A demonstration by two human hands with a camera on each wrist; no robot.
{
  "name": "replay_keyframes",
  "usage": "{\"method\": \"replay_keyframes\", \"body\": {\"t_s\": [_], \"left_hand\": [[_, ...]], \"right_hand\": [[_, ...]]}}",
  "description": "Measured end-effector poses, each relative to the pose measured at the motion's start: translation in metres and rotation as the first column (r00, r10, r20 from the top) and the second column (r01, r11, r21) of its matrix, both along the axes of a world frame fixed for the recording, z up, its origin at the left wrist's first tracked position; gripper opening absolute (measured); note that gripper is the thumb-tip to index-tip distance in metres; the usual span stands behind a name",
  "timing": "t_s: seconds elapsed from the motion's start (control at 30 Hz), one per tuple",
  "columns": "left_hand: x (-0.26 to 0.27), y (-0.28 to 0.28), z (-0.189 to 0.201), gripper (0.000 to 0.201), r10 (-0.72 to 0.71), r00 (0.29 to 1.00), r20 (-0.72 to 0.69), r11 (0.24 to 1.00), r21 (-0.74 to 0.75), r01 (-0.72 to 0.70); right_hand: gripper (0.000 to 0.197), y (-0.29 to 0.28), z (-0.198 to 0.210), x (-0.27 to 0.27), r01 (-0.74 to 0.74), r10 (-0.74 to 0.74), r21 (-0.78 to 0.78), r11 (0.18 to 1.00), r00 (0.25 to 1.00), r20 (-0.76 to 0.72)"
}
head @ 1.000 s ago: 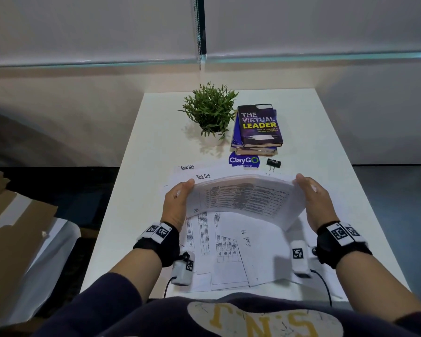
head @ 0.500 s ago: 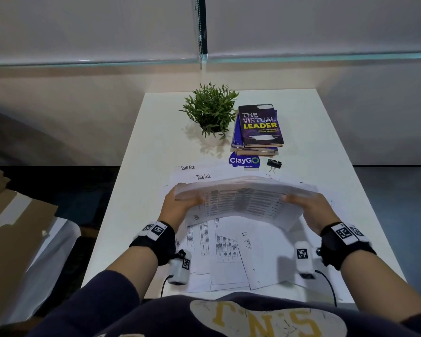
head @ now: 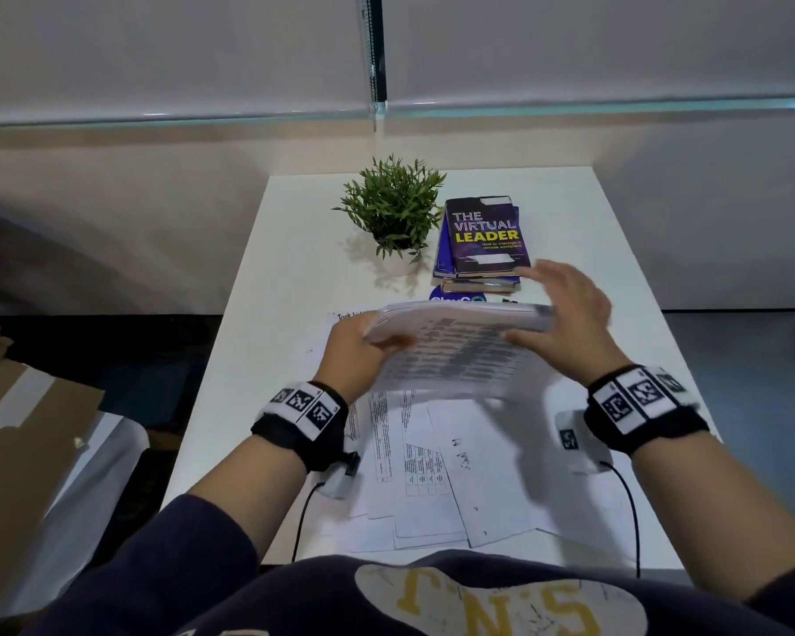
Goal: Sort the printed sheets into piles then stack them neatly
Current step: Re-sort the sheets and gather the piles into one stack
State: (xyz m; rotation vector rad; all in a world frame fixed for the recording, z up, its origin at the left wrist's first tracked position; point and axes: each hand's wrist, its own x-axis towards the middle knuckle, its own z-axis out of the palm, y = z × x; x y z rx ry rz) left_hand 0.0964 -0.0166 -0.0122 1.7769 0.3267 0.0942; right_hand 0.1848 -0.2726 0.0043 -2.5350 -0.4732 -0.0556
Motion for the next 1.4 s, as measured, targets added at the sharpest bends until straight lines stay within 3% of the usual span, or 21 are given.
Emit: {"method": "replay_keyframes", "body": {"t_s": [0.07,0.13,0.2,0.27,0.33,0.43,0.47,0.53,0.6,0.7,0.8,0.97,1.07,1.27,1.33,1.4], "left_hand": [[0.009,-0.008,0.017,0.016,-0.077,0.996,0.052,0.996,0.051,0.074],[0.016,-0.005,0.03,0.013,-0.131,0.987,0.096,0.98,0.166,0.114],[0.019,0.007,0.041,0.01,-0.139,0.984,0.108,0.974,0.195,0.116],[0.02,0.025,0.046,0.012,-0.083,0.992,0.099,0.989,0.128,0.07],[0.019,0.037,0.041,0.018,0.007,0.995,0.099,1.0,-0.007,-0.006],[0.015,0.024,0.03,0.029,0.052,0.996,0.079,0.97,-0.243,-0.032],[0.013,0.014,0.027,0.027,0.035,0.997,0.063,0.971,-0.238,-0.019],[0.011,-0.004,0.021,0.021,0.036,0.998,0.061,0.997,-0.064,-0.032],[0.008,-0.012,0.016,0.02,0.101,0.986,0.136,0.992,0.059,-0.11],[-0.002,-0.011,0.007,0.019,0.187,0.958,0.219,0.98,0.021,-0.196],[-0.013,-0.01,-0.019,0.021,0.216,0.959,0.181,0.976,-0.004,-0.219],[-0.032,-0.009,-0.075,0.04,0.146,0.989,-0.035,0.988,0.061,-0.144],[-0.031,-0.007,-0.081,0.035,0.174,0.979,-0.105,0.985,0.041,-0.17],[-0.013,0.021,-0.06,0.02,0.293,0.949,-0.112,0.951,-0.066,-0.302],[-0.01,0.044,-0.056,0.023,0.325,0.936,-0.138,0.941,-0.046,-0.334],[-0.013,0.078,-0.057,0.028,0.353,0.914,-0.201,0.935,0.052,-0.35]], "right_hand": [[0.044,0.019,0.011,0.003,-0.13,0.13,-0.115,0.985,0.991,-0.007],[0.012,0.022,0.02,0.008,-0.168,0.163,-0.085,0.982,0.985,-0.063],[0.025,0.013,0.024,0.011,-0.114,0.125,0.075,0.991,0.978,-0.164],[0.026,0.0,0.027,0.013,-0.005,0.083,0.305,0.952,0.966,-0.246],[0.011,-0.009,0.026,0.012,0.089,0.078,0.474,0.876,0.944,-0.322],[0.012,-0.001,0.015,0.0,0.211,0.104,0.623,0.753,0.897,-0.43],[0.015,0.005,0.007,-0.005,0.264,0.099,0.653,0.71,0.88,-0.464],[0.026,0.018,-0.009,-0.013,0.352,0.061,0.689,0.633,0.865,-0.498],[0.032,0.026,-0.019,-0.017,0.369,0.025,0.707,0.603,0.877,-0.48],[0.019,0.031,-0.023,-0.022,0.305,0.071,0.76,0.574,0.906,-0.417],[0.023,0.034,-0.039,-0.03,0.277,0.07,0.716,0.641,0.908,-0.414],[0.018,0.035,-0.086,-0.045,0.403,0.043,0.545,0.736,0.775,-0.631],[0.018,0.035,-0.092,-0.043,0.412,0.002,0.482,0.773,0.758,-0.652],[0.012,0.05,-0.088,-0.032,0.172,0.075,0.394,0.903,0.839,-0.538],[0.028,0.052,-0.102,-0.032,0.128,0.104,0.339,0.932,0.801,-0.589],[0.046,0.05,-0.117,-0.037,0.049,0.053,0.138,0.989,0.761,-0.647]]}}
